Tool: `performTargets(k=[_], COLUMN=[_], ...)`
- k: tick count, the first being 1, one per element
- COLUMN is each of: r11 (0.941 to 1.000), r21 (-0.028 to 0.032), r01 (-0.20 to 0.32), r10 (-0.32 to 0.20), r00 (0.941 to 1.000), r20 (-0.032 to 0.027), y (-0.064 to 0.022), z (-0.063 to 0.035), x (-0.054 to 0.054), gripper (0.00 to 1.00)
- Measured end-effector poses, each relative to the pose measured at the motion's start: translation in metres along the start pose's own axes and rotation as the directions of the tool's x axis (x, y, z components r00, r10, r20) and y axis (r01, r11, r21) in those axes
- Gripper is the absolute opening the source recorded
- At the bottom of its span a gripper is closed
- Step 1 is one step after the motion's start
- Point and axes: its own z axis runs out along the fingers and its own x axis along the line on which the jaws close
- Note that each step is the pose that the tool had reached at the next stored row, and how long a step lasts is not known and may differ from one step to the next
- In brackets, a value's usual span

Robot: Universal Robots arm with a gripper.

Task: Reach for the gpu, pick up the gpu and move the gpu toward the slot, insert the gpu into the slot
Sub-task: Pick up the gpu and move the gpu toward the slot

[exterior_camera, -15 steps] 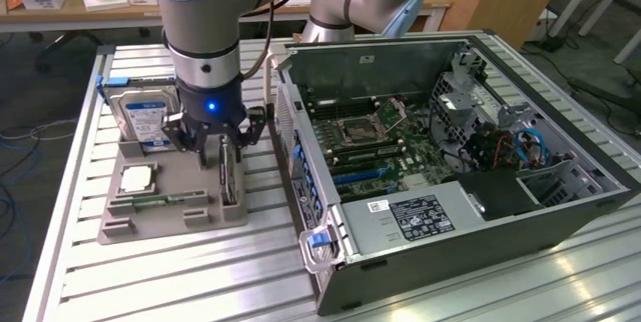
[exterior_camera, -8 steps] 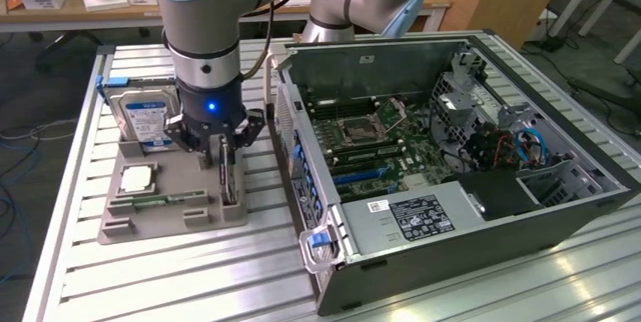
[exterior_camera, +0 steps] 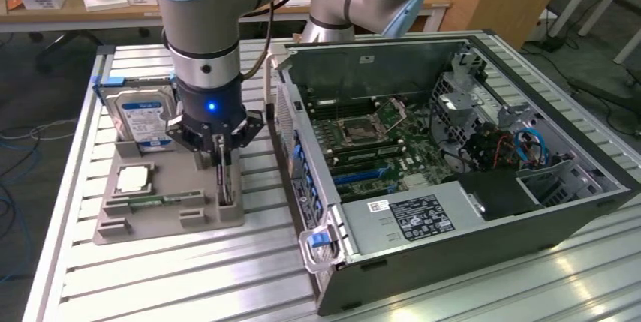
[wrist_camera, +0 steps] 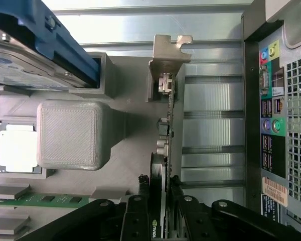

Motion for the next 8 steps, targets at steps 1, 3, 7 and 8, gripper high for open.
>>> performTargets(k=[1, 3, 7, 8], r11=[1.0000, 1.0000, 1.0000, 1.0000], r21=[0.0000, 0.0000, 0.0000, -0.0001], r01=[0.000, 0.000, 0.000, 0.000], r10=[0.000, 0.000, 0.000, 0.000], r00=[1.0000, 1.0000, 1.0000, 1.0000], r20=[0.0000, 0.0001, 0.0001, 0.0001], y=[0.0000, 0.0000, 0.0000, 0.0000], z=[0.0000, 0.0000, 0.0000, 0.0000], x=[0.0000, 0.0000, 0.0000, 0.0000], gripper=[0.27, 0.27, 0.27, 0.27])
